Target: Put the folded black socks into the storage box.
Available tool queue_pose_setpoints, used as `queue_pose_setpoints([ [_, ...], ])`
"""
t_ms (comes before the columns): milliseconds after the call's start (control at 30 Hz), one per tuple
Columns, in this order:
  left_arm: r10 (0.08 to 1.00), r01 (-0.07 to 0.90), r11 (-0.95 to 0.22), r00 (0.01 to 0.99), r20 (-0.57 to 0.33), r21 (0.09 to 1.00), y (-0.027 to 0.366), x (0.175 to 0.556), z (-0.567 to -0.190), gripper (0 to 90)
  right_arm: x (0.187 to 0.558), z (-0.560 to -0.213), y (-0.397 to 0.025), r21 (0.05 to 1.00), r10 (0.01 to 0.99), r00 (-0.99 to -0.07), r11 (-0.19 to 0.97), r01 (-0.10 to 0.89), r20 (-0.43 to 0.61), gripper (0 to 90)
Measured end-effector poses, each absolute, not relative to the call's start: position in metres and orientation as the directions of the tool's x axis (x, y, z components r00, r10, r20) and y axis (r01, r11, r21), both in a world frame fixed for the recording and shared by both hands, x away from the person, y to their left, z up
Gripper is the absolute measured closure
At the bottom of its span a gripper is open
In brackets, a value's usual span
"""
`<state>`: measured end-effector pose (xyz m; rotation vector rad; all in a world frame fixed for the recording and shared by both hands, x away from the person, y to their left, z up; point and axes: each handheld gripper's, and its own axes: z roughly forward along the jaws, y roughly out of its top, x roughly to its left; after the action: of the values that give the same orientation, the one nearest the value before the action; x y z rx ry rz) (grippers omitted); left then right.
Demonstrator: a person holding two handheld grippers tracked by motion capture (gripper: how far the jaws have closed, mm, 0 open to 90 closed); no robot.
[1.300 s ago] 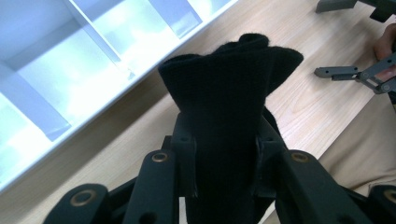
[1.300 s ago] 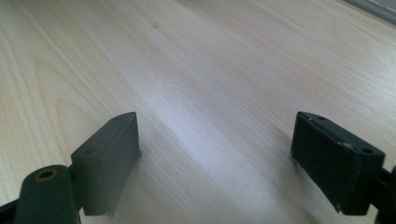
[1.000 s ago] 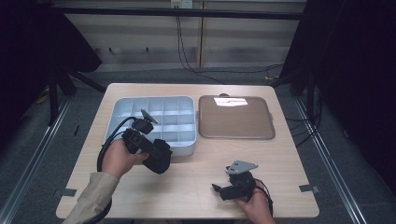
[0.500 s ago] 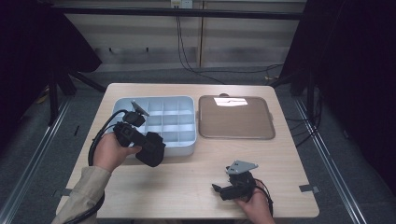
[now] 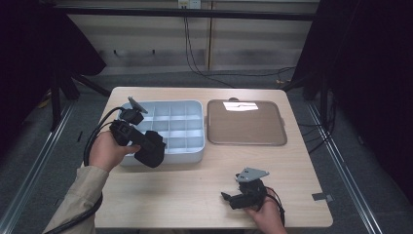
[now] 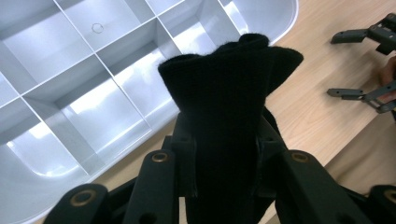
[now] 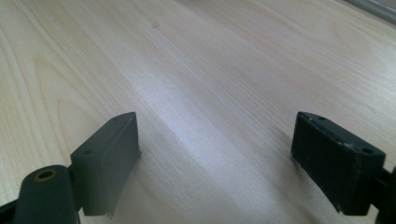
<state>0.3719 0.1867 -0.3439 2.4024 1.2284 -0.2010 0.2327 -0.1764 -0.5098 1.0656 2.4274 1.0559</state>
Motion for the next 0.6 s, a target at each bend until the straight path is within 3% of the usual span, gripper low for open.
queue_pose_setpoints([
  [600, 0.765, 0.814, -0.484, 0.572, -0.297, 0.322, 0.198, 0.383, -0.332, 68.8, 0.233, -0.510, -0.177, 0.723, 0.727, -0.687, 0.460, 0.516, 0.028, 14.9],
])
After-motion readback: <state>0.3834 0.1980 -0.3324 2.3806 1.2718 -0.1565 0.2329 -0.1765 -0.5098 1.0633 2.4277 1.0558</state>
